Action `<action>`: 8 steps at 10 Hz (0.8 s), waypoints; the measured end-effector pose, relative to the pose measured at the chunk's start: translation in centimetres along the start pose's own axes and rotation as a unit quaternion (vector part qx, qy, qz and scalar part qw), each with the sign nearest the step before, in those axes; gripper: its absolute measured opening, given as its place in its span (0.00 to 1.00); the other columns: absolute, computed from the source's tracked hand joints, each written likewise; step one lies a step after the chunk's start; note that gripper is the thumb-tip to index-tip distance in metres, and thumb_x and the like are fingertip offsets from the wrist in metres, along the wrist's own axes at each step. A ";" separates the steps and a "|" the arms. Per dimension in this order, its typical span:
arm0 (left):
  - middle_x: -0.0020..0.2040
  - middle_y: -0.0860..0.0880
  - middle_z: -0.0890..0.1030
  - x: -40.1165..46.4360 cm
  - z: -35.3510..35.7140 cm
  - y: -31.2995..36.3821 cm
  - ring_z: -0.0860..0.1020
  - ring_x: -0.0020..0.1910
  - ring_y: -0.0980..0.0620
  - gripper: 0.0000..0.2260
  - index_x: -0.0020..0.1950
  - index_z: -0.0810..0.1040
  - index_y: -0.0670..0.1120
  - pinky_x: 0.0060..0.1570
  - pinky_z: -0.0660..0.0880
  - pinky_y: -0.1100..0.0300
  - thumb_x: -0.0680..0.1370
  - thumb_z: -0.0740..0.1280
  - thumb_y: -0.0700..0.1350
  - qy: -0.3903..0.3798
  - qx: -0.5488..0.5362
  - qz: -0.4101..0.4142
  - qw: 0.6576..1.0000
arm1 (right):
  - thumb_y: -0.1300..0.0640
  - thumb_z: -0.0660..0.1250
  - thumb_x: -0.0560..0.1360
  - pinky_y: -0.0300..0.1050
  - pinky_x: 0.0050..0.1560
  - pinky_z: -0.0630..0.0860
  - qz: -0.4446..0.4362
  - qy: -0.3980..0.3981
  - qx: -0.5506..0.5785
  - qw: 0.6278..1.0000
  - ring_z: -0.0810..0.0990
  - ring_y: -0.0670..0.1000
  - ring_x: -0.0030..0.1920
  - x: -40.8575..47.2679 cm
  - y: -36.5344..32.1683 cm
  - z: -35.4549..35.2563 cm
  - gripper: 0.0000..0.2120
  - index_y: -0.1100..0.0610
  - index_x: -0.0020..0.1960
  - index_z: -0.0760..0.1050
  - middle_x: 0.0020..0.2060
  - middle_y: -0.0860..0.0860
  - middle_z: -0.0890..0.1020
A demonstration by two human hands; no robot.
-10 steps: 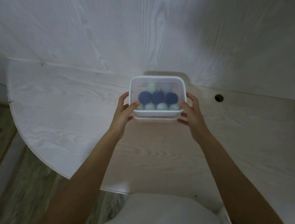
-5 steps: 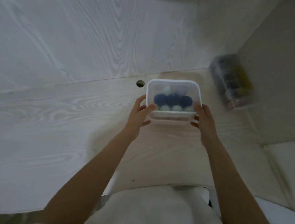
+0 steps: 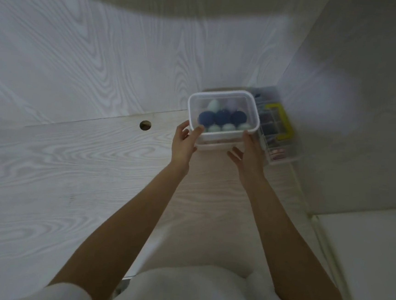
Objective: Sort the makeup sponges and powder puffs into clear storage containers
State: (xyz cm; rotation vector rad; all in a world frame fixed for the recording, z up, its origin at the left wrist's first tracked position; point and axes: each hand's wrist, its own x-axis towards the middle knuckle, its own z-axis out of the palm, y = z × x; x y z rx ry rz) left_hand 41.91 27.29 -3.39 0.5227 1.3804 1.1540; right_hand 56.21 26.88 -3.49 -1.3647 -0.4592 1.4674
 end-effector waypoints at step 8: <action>0.71 0.51 0.66 2.1 0.6 2.9 0.66 0.63 0.53 0.21 0.72 0.64 0.50 0.63 0.66 0.52 0.80 0.56 0.55 0.008 0.074 0.034 0.997 | 0.54 0.62 0.77 0.48 0.59 0.72 -0.068 -0.032 -0.143 0.987 0.73 0.51 0.60 2.3 -2.8 0.4 0.22 0.51 0.70 0.64 0.64 0.51 0.72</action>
